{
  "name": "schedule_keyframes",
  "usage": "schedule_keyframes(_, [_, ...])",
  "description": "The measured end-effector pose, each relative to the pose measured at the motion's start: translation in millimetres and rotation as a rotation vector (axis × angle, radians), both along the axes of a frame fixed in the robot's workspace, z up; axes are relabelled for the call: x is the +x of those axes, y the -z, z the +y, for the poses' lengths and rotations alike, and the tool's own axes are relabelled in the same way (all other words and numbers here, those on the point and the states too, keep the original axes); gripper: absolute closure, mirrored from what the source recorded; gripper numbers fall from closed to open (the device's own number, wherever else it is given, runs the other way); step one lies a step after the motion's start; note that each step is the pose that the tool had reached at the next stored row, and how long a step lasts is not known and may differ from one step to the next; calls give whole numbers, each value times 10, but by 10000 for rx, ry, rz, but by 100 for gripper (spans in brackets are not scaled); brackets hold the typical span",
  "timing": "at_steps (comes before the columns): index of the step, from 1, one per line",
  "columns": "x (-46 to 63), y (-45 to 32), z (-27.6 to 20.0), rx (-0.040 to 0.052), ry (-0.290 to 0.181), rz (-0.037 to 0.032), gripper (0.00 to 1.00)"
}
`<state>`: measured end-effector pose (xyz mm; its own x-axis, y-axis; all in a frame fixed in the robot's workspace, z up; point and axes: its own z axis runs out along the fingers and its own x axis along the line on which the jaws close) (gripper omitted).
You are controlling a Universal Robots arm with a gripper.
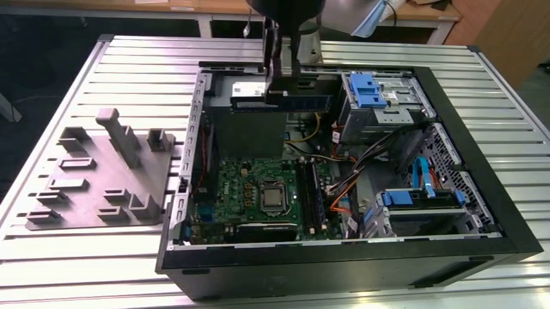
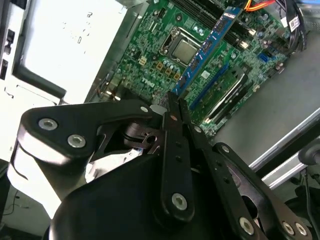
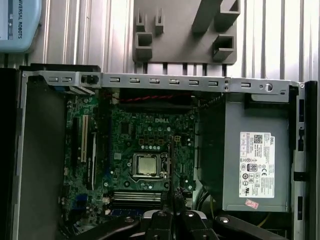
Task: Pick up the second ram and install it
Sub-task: 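Pick up the second ram and move it above second insertion slot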
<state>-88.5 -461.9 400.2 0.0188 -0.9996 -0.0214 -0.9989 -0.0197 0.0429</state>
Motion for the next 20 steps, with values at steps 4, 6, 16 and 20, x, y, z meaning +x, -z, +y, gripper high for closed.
schedule_keyframes(4, [37, 72, -7, -1, 3, 0, 87])
schedule_keyframes(6, [48, 110, -12, 0, 8, 0, 87])
schedule_keyframes(16, [53, 291, -51, 0, 71, 0, 87])
schedule_keyframes(20, [53, 364, -65, 0, 126, 0, 87])
